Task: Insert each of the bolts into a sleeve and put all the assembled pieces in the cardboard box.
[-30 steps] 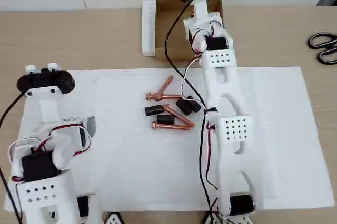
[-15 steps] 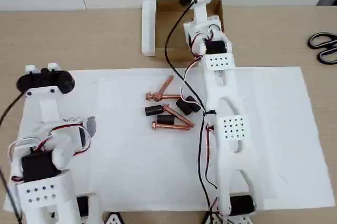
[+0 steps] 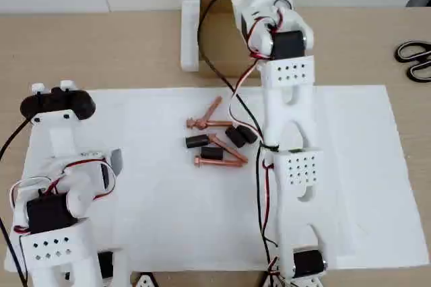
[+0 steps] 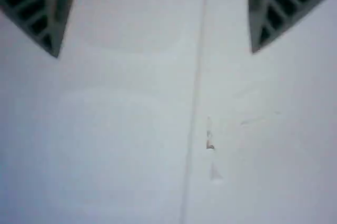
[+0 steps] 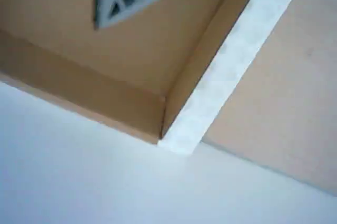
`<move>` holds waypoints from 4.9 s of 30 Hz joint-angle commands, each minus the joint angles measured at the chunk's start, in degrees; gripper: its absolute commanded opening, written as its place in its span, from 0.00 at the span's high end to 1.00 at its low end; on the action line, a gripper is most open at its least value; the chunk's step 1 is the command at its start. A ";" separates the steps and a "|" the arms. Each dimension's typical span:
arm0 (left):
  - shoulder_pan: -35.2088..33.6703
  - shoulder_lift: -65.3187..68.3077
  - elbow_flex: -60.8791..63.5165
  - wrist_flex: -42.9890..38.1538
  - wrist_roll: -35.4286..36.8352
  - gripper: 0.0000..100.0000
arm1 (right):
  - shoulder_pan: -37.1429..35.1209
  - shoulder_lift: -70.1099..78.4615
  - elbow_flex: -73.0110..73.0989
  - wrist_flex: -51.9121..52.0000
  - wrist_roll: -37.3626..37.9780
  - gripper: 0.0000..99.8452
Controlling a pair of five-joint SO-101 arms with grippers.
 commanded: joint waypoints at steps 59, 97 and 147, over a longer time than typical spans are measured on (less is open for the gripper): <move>0.26 -0.70 -20.62 10.81 -6.77 0.78 | -9.36 -90.24 74.81 29.93 -4.04 0.86; -0.09 -43.96 40.84 -11.69 -6.59 0.78 | 5.05 -159.78 173.89 -20.00 -3.60 0.86; 0.26 -43.96 44.53 -12.31 -6.68 0.78 | 5.05 -159.69 189.71 -16.40 -3.69 0.86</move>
